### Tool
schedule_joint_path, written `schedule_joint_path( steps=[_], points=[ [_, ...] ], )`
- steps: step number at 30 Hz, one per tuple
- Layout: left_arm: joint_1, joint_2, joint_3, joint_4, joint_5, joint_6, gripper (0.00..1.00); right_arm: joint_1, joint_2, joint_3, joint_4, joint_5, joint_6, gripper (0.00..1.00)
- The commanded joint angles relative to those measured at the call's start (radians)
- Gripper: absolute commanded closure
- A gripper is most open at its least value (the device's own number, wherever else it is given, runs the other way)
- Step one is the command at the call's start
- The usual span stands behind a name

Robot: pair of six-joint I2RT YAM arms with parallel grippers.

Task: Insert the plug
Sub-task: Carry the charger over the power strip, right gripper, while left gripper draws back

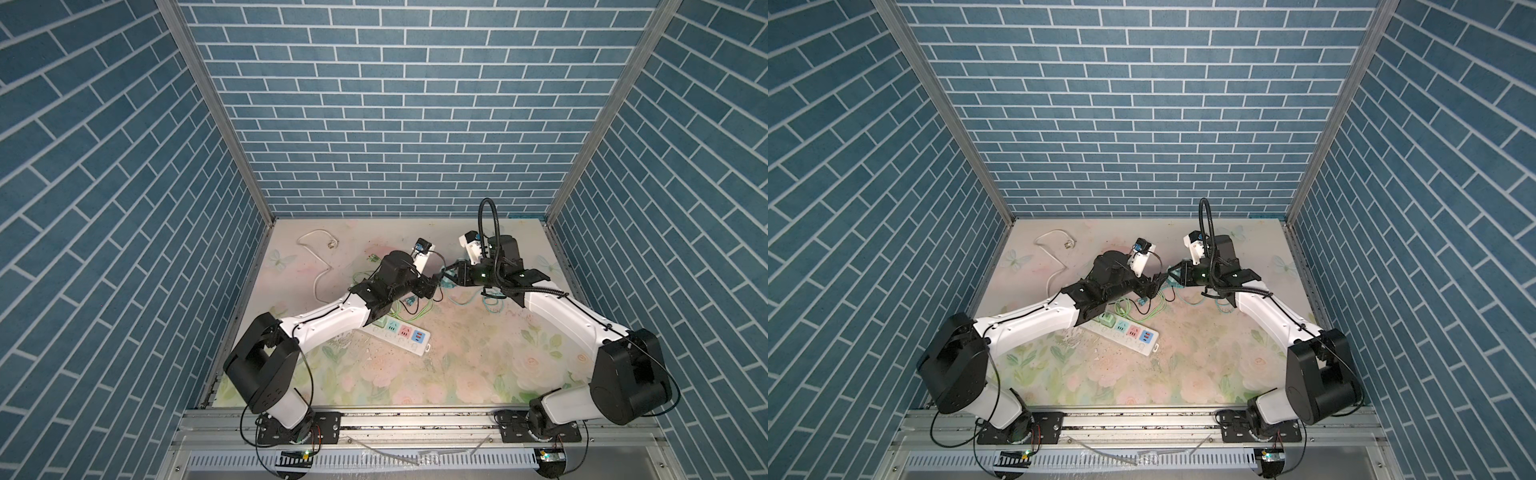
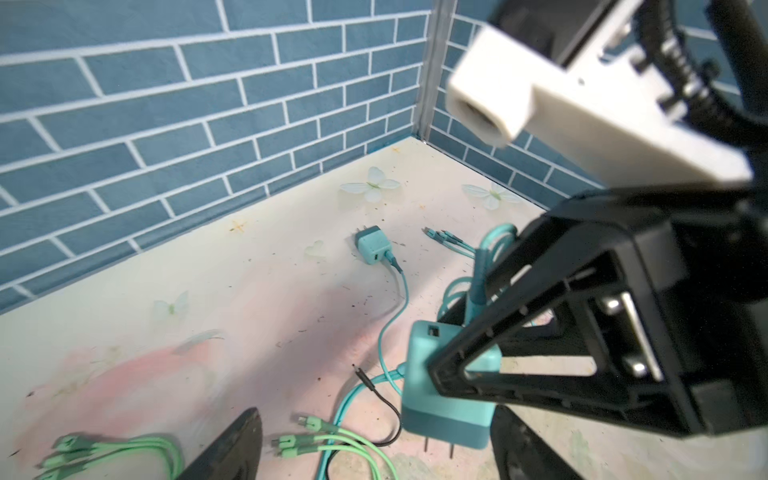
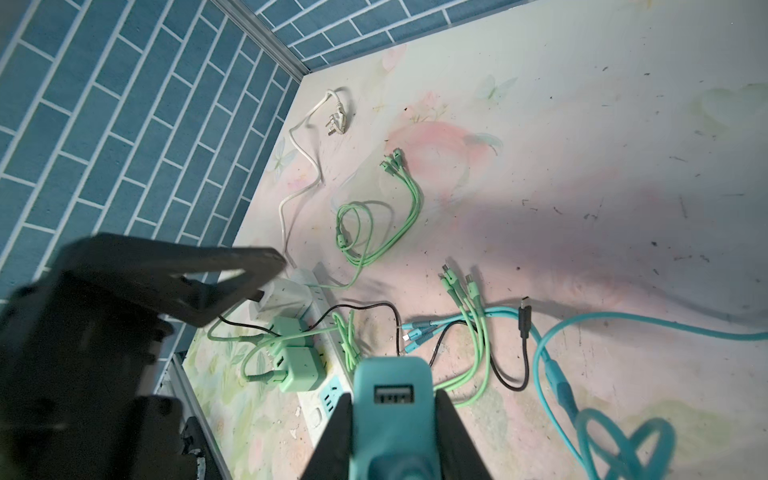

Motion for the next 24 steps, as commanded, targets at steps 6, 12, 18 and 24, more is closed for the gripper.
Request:
schedule_joint_path(
  steps=[6, 12, 18, 24],
  points=[
    [0.061, -0.180, -0.019, -0.264, -0.275, -0.087, 0.06, 0.084, -0.082, -0.024, -0.032, 0.053, -0.271, 1.00],
    [0.074, -0.308, -0.055, -0.451, -0.322, -0.193, 0.04, 0.215, -0.084, -0.056, -0.008, 0.064, -0.411, 1.00],
    [0.074, -0.416, -0.120, -0.572, -0.343, -0.274, 0.04, 0.319, -0.004, -0.046, 0.025, 0.068, -0.464, 1.00],
    [0.075, -0.572, -0.199, -0.665, -0.433, -0.314, 0.02, 0.399, 0.099, -0.016, 0.067, 0.081, -0.522, 1.00]
  ],
)
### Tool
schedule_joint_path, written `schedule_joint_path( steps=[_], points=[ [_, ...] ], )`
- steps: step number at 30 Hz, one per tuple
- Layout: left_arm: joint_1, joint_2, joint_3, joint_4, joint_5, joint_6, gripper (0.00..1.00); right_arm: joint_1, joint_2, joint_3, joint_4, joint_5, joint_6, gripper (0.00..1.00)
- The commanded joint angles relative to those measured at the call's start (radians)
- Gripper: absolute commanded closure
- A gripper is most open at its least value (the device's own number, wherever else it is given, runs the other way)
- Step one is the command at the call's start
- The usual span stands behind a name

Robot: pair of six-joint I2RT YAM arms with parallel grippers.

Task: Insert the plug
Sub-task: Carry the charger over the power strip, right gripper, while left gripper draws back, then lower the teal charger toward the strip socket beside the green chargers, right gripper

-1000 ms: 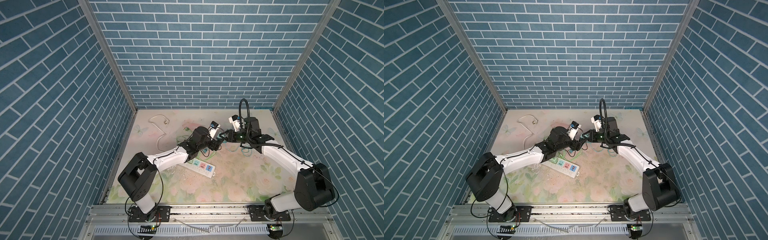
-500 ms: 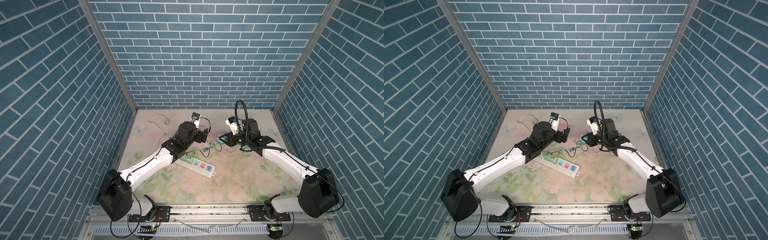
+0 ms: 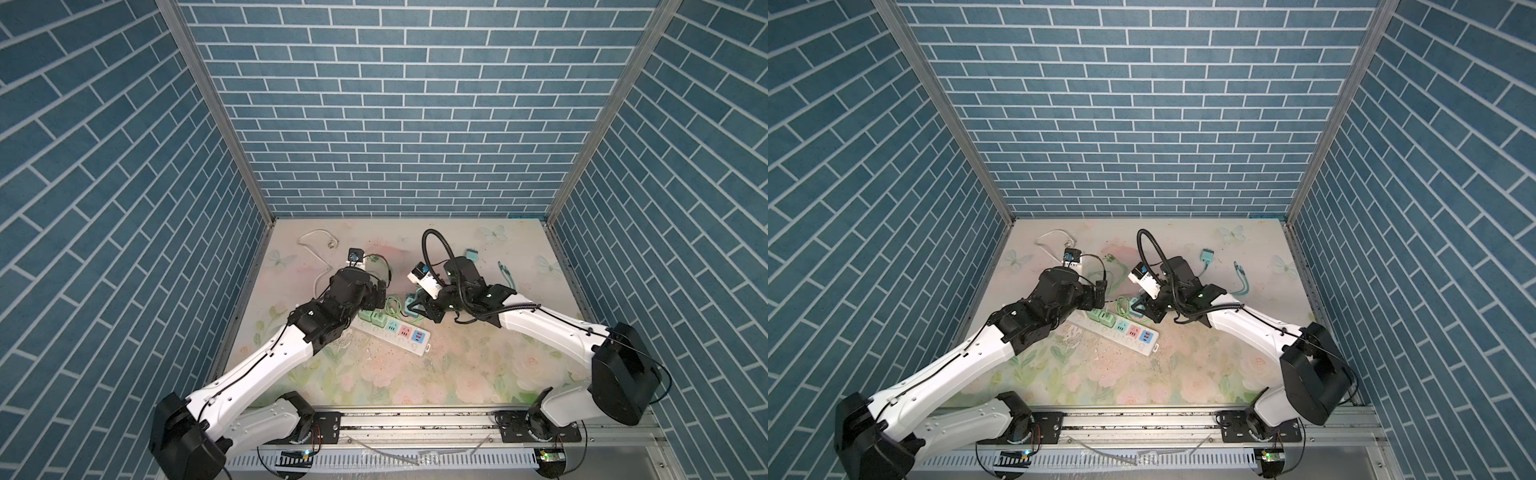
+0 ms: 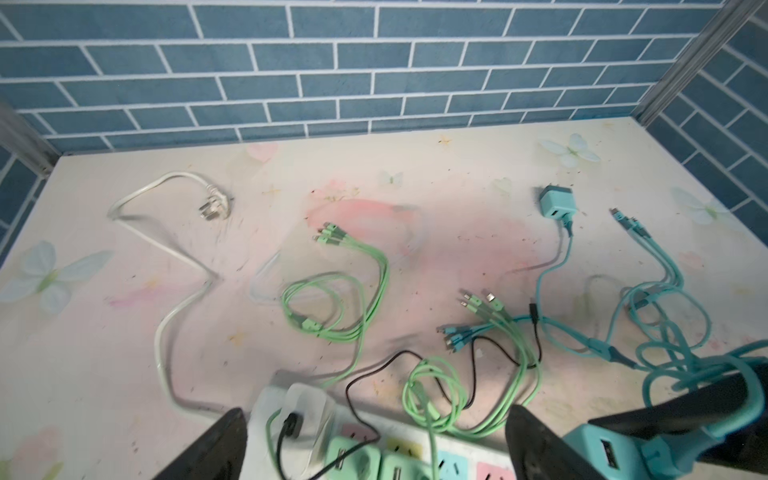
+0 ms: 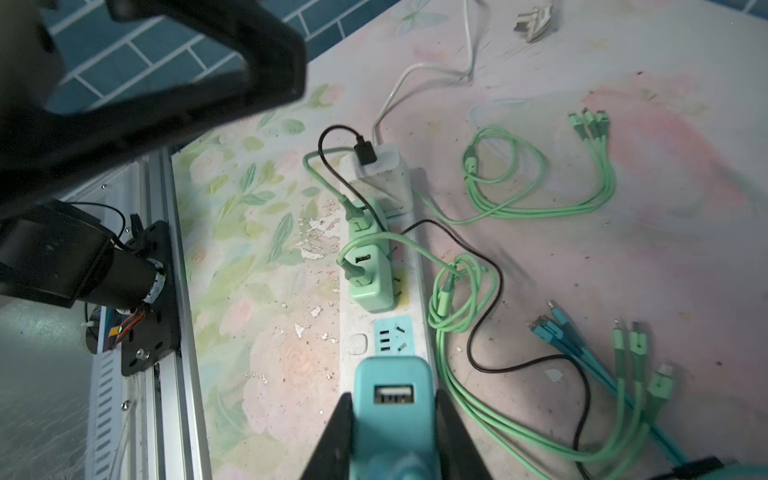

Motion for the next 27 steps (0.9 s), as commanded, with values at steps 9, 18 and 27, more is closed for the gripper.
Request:
schedule_joint_path(
  steps=[9, 18, 27],
  points=[
    [0.013, -0.224, -0.068, -0.195, -0.161, -0.082, 0.01, 0.135, 0.137, 0.032, 0.125, 0.151, -0.161, 1.00],
    [0.014, -0.274, -0.085, -0.216, -0.180, -0.091, 0.01, 0.178, 0.177, 0.006, 0.267, 0.230, -0.181, 1.00],
    [0.014, -0.247, -0.086, -0.190, -0.161, -0.095, 0.01, 0.178, 0.190, -0.029, 0.359, 0.235, -0.166, 1.00]
  ],
)
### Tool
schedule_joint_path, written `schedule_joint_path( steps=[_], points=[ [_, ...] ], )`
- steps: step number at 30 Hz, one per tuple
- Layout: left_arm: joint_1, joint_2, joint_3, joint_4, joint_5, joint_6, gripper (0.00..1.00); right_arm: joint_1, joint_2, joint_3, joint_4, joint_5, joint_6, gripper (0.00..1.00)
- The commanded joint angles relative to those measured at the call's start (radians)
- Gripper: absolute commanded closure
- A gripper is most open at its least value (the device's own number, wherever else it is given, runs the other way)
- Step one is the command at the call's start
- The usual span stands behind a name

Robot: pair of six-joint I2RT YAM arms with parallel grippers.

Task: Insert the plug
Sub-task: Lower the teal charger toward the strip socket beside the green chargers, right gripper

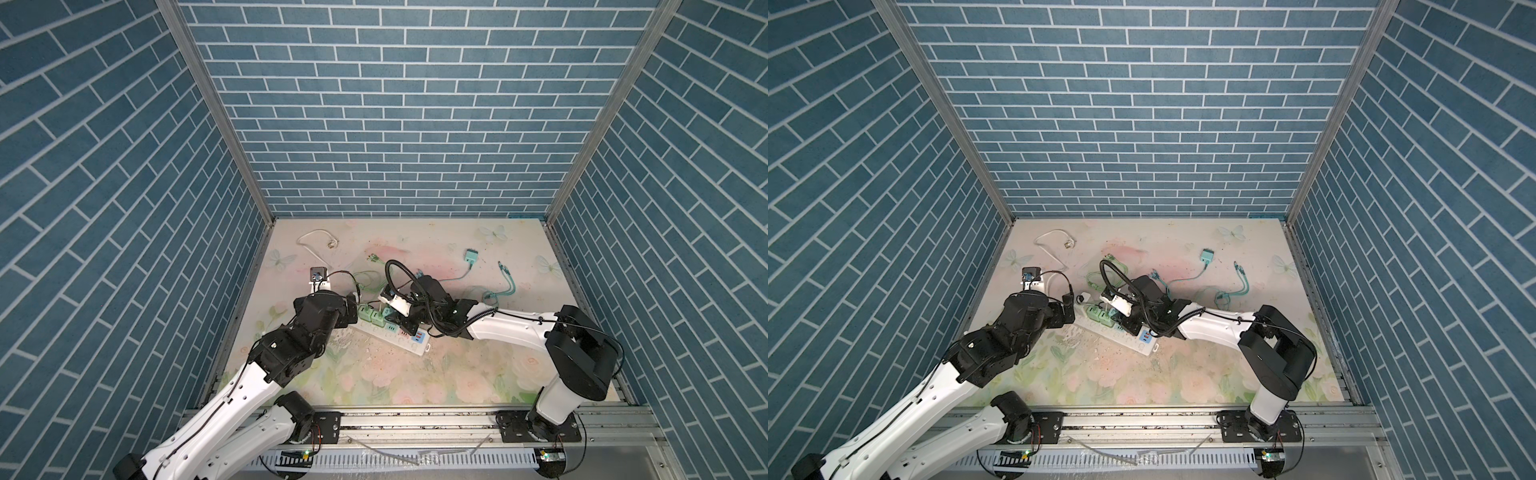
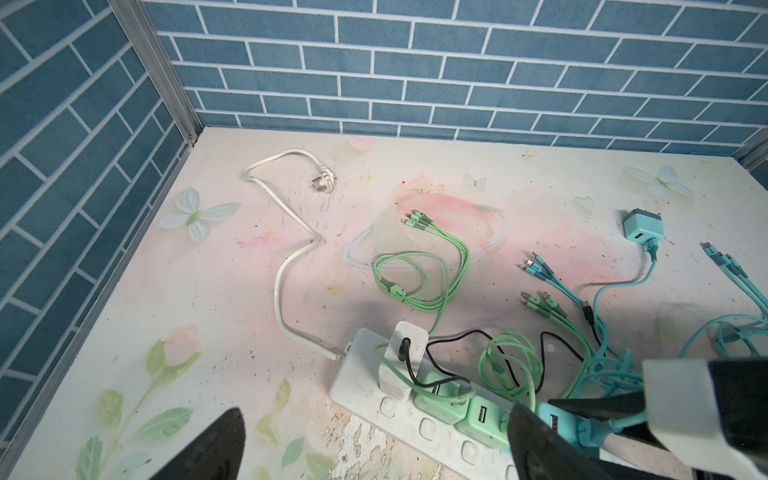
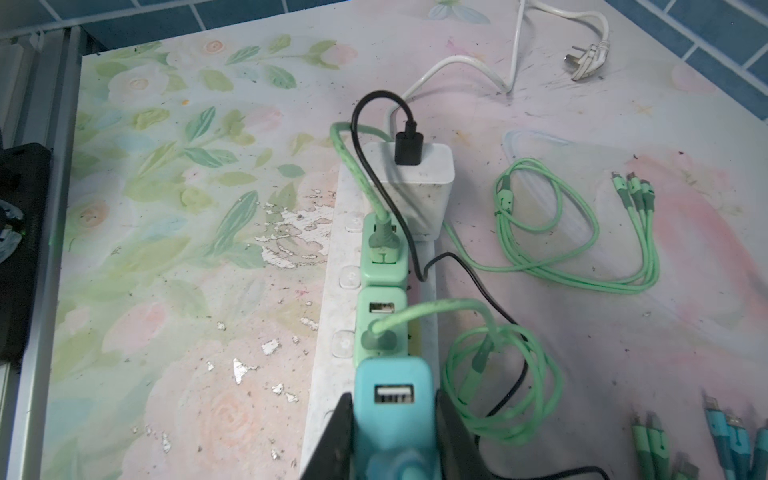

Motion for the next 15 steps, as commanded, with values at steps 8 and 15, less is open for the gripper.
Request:
schedule_joint_path(
  steps=[8, 15],
  points=[
    [0.005, 0.016, -0.007, 0.027, 0.013, -0.004, 0.01, 0.003, 0.016, -0.063, 0.147, 0.005, -0.006, 1.00],
    [0.005, 0.034, 0.000, 0.037, 0.025, -0.006, 0.01, 0.007, 0.010, -0.105, 0.195, -0.001, 0.021, 1.00]
  ],
)
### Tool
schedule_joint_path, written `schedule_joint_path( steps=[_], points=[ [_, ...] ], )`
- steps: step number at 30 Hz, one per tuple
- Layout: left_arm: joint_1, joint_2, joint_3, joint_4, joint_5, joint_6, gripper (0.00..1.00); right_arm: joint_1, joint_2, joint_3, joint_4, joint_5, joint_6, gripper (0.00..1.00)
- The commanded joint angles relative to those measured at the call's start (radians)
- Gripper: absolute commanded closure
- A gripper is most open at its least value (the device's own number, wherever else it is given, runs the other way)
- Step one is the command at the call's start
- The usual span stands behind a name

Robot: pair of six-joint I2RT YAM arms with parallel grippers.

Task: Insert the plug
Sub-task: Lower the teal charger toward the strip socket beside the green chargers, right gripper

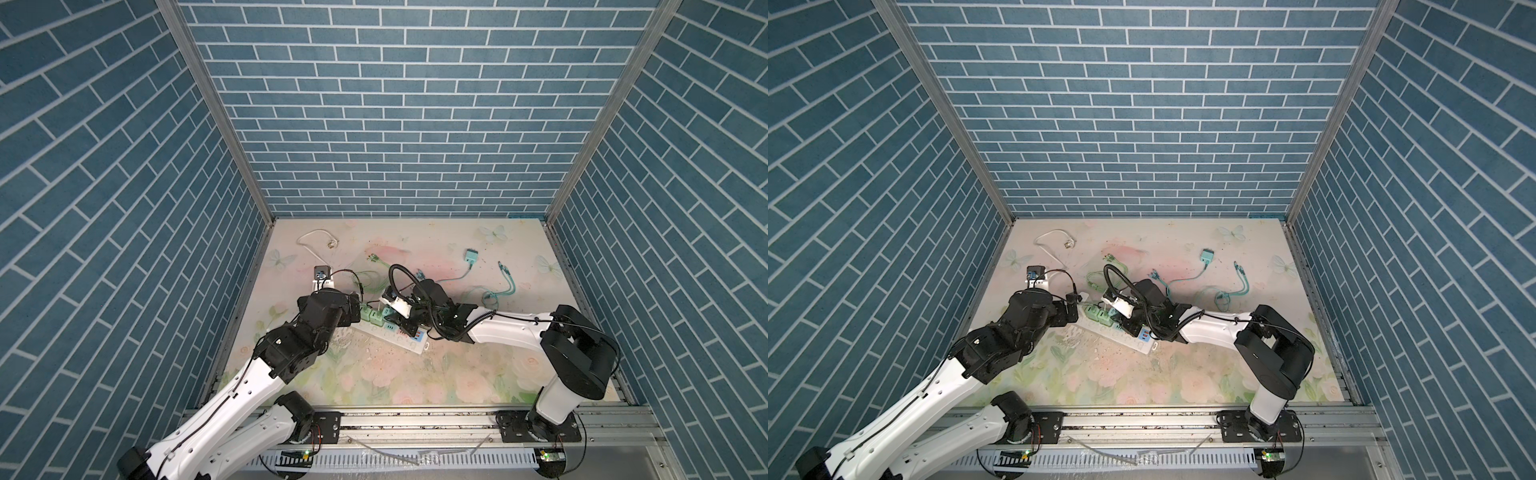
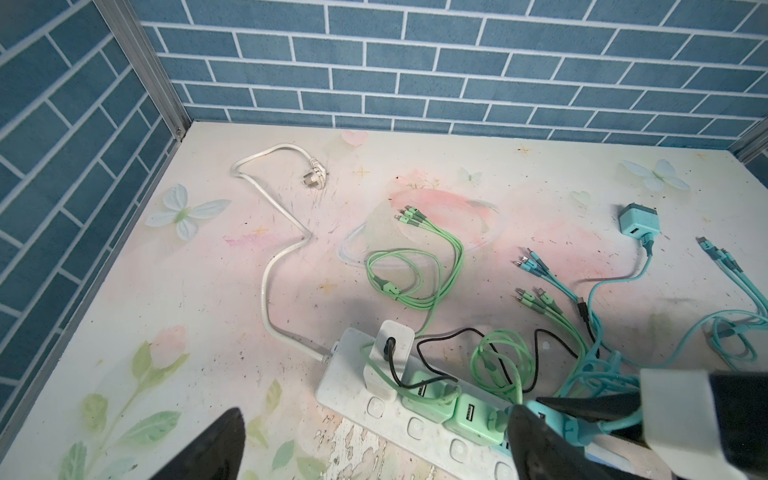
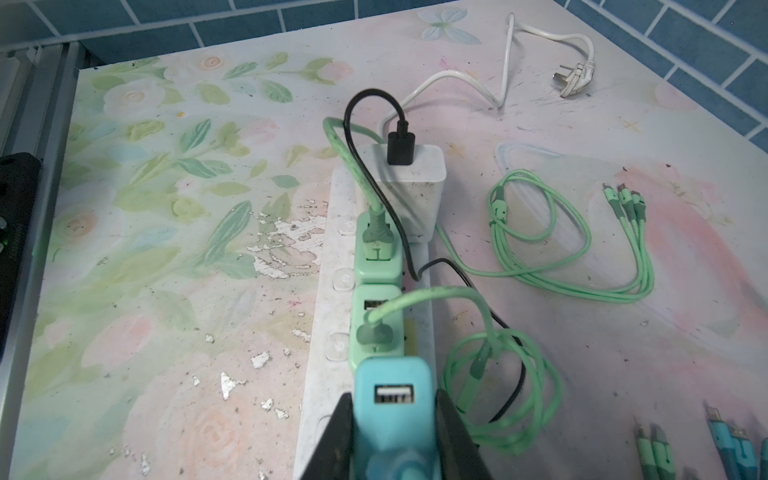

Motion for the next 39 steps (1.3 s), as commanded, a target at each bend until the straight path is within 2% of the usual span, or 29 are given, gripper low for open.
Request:
schedule_joint_path(
  steps=[1, 39],
  points=[
    [0.005, 0.003, 0.000, 0.017, 0.007, -0.005, 0.01, 0.007, -0.001, -0.039, 0.068, -0.002, 0.014, 1.00],
    [0.005, 0.049, 0.007, 0.071, 0.050, -0.003, 0.01, 0.019, 0.050, -0.109, 0.210, -0.023, 0.037, 1.00]
  ],
)
